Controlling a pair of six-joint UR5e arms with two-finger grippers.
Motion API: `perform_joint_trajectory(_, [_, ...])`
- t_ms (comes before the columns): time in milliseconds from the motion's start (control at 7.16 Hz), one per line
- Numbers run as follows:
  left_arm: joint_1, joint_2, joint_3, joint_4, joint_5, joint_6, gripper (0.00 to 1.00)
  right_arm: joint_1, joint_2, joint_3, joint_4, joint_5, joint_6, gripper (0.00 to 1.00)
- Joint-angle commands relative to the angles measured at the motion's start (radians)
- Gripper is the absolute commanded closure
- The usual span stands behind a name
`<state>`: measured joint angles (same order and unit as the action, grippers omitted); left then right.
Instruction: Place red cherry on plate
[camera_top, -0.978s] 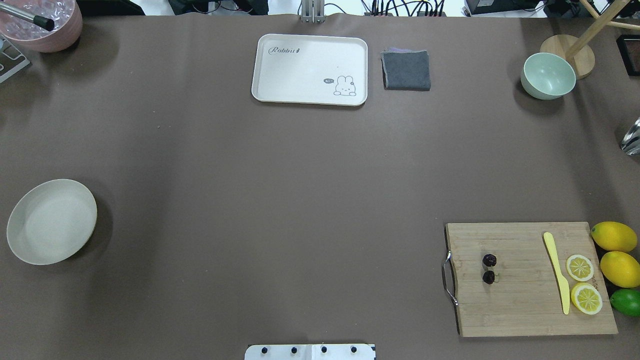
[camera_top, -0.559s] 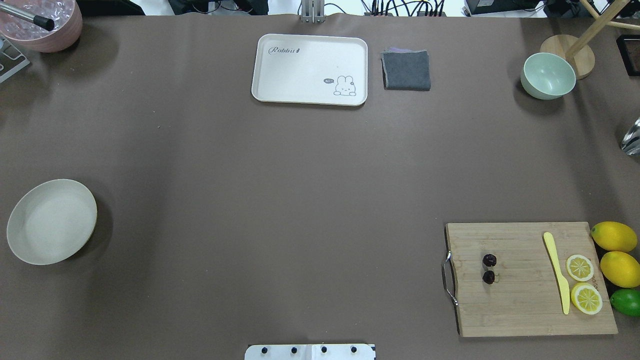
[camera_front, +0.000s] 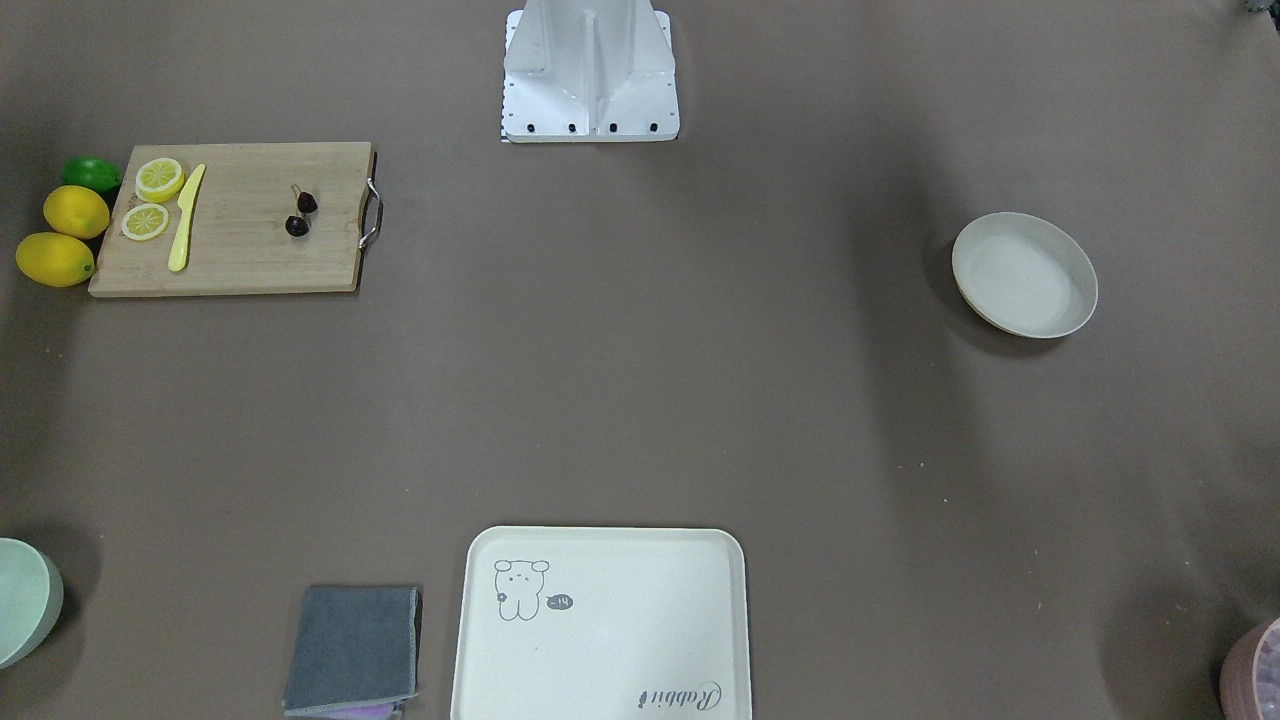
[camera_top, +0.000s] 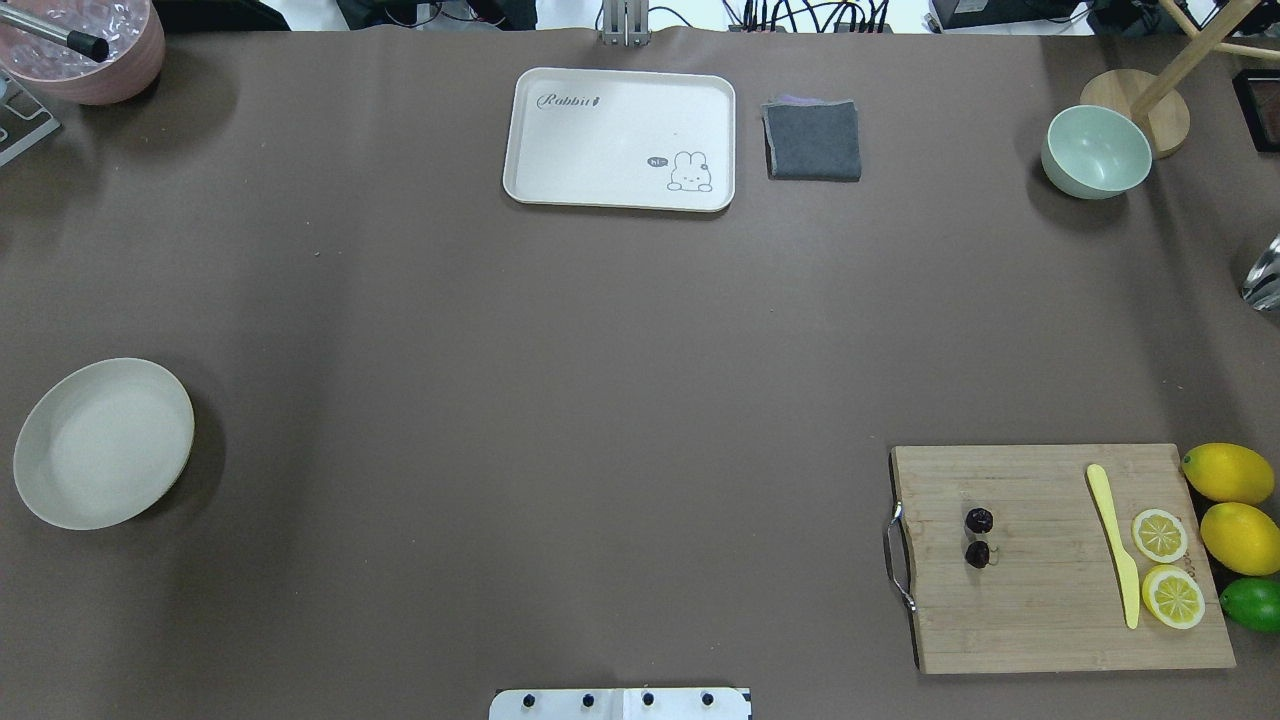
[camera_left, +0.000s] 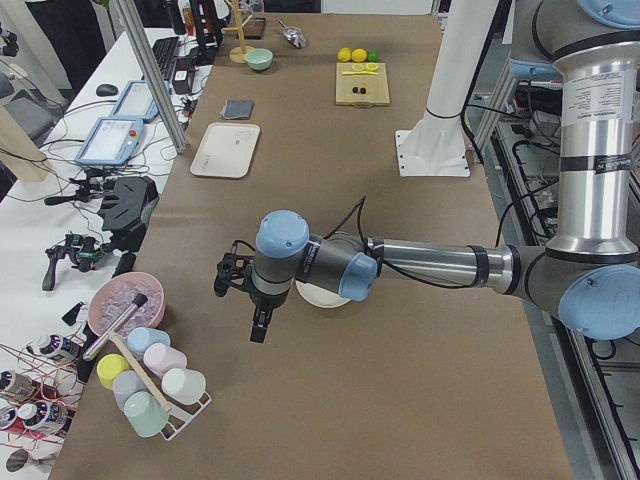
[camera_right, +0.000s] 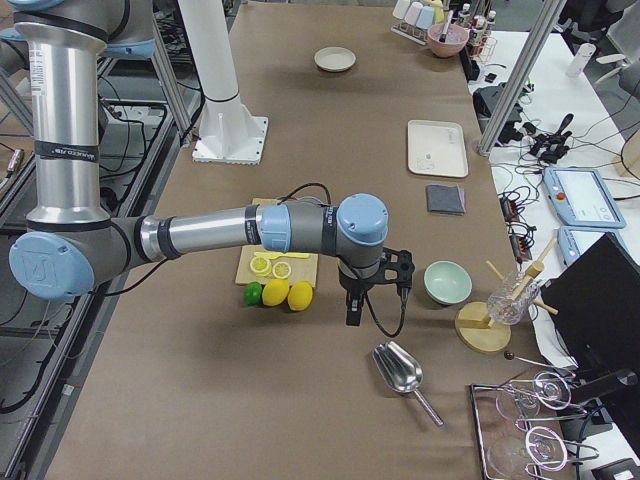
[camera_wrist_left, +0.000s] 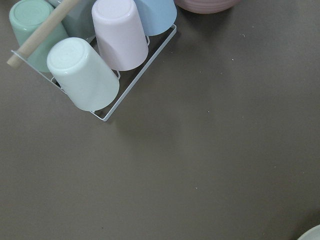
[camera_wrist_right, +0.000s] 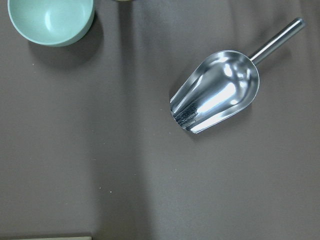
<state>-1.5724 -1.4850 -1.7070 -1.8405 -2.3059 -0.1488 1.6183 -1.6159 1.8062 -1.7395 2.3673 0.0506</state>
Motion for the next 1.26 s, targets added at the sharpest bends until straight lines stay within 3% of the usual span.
perform_joint_trajectory(0, [0.000, 0.003, 0.004, 0.001, -0.010, 0.002, 0.02, 0.002, -0.005, 0.004, 0.000, -0.002, 0.000, 0.00])
perform_joint_trajectory(1118, [0.003, 0.003, -0.002, 0.001, -0.012, 0.000, 0.02, 0.006, -0.013, 0.015, -0.002, 0.000, 0.000, 0.00])
